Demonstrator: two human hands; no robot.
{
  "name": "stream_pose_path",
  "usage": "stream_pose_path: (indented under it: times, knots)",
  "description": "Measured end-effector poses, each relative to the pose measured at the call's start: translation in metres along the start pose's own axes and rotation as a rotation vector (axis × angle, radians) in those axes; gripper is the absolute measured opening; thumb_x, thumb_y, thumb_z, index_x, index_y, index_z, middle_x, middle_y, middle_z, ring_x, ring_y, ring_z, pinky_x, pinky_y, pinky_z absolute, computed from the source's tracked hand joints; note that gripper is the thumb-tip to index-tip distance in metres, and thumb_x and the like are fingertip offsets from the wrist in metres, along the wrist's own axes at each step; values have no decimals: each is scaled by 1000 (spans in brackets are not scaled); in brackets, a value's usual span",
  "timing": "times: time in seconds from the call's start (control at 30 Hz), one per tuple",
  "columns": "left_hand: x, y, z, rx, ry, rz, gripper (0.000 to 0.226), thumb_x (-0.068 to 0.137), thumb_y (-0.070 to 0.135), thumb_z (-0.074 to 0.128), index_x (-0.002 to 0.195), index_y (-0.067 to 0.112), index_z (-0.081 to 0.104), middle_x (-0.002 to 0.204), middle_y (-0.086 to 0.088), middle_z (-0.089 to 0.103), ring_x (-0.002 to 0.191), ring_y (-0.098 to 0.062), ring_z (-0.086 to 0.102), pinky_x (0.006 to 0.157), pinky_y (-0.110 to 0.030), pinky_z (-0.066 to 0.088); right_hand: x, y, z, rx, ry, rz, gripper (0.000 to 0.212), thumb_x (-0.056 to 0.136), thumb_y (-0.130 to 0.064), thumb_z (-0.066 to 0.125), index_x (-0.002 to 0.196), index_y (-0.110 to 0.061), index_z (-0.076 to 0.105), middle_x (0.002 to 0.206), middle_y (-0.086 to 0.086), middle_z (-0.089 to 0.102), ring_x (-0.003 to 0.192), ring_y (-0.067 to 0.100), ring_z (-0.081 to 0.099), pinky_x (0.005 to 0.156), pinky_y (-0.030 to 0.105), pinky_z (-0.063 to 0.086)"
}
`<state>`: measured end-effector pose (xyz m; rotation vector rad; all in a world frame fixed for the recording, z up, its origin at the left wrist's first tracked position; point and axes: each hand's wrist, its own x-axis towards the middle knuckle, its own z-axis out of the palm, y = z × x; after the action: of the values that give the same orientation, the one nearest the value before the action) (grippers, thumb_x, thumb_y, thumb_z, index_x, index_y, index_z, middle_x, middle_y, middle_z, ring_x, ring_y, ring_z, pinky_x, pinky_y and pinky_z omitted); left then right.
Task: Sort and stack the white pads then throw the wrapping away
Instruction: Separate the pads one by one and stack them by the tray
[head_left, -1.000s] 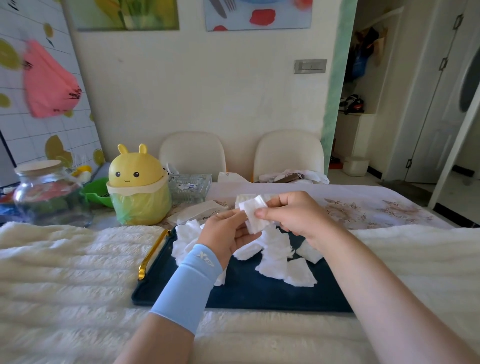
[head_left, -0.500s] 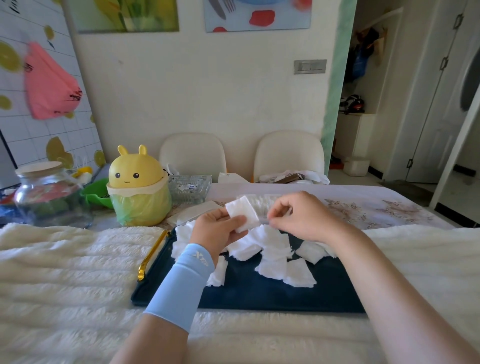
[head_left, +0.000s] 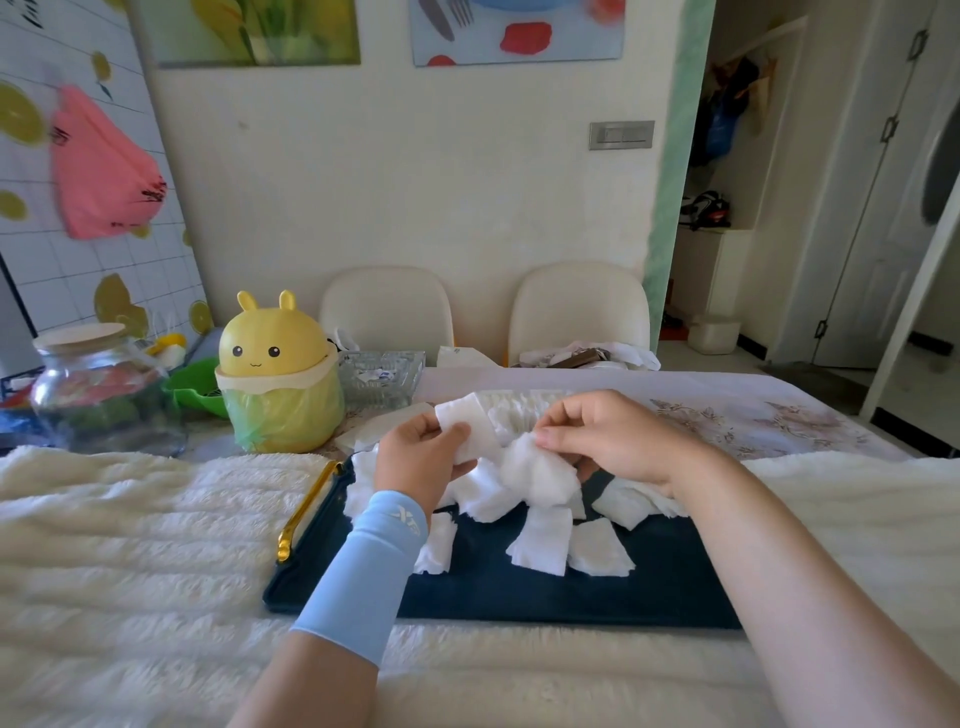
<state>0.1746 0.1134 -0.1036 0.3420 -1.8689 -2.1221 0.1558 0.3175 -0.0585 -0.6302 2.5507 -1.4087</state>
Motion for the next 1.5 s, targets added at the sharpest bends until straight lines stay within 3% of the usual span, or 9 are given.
stream_pose_path:
  times: [0.33, 0.5, 0.63, 0.73, 0.97, 1.1, 1.23, 1.37, 1.5]
  knots:
    - [-4, 6, -2, 48, 33, 18, 10, 92, 9, 63, 87, 16, 69, 92, -6, 73, 82, -24, 74, 65, -22, 58, 4, 1, 17, -416, 162, -65, 36, 91, -5, 53, 84, -36, 69, 91, -16, 65, 73, -5, 58, 64, 13, 42]
    - [-8, 9, -2, 70, 25, 39, 11, 92, 10, 62, 85, 15, 67, 93, -9, 73, 82, -24, 74, 64, -21, 58, -10, -21, 18, -367, -220, -52, 33, 81, -24, 50, 87, -43, 76, 80, 2, 64, 64, 13, 49, 68, 30, 45]
    - [-8, 9, -3, 84, 17, 45, 10, 92, 9, 62, 85, 13, 68, 95, -11, 73, 87, -26, 73, 64, -21, 59, -12, -19, 21, -554, -352, 3, 43, 77, -23, 60, 105, -53, 70, 114, -2, 66, 90, 16, 65, 78, 32, 55]
    - [-7, 9, -3, 97, 18, 43, 11, 92, 9, 63, 82, 13, 65, 95, -11, 72, 90, -27, 72, 65, -23, 60, -6, -8, 19, -705, -336, 59, 49, 82, -11, 65, 113, -49, 69, 104, -3, 65, 70, 17, 58, 59, 29, 45]
    - [-10, 9, -1, 129, 4, 58, 9, 92, 10, 63, 84, 13, 64, 90, -6, 70, 90, -26, 72, 62, -20, 58, -1, -3, -1, -392, 2, -71, 11, 83, -28, 80, 84, -39, 79, 119, -23, 65, 106, -1, 58, 90, 28, 42]
    - [-12, 9, 1, 120, -35, 80, 10, 92, 11, 63, 86, 18, 66, 94, -5, 72, 87, -22, 72, 67, -23, 60, -5, -12, -11, -80, 100, -207, 11, 86, -29, 78, 89, -40, 79, 81, -2, 70, 71, 16, 59, 76, 25, 47]
    - [-12, 7, 6, 103, -87, 80, 5, 91, 13, 66, 89, 14, 71, 90, -7, 73, 79, -20, 73, 70, -29, 61, -3, -9, -3, -60, 28, -189, 14, 89, -21, 75, 100, -30, 79, 55, -26, 54, 54, -3, 48, 58, 7, 39]
    - [-15, 9, 8, 11, -247, -32, 13, 92, 18, 66, 93, 7, 74, 91, -14, 75, 78, -22, 73, 74, -34, 60, -1, -8, 5, 58, 146, -181, 36, 79, -18, 85, 111, -34, 76, 95, -24, 74, 91, -8, 67, 84, 8, 49]
    - [-20, 9, 8, -58, -453, -43, 27, 85, 23, 75, 104, 4, 73, 99, -12, 75, 92, -24, 72, 86, -37, 58, 3, -10, 14, 68, 295, -170, 46, 74, -21, 89, 114, -34, 72, 100, -14, 73, 94, -7, 66, 79, 10, 49]
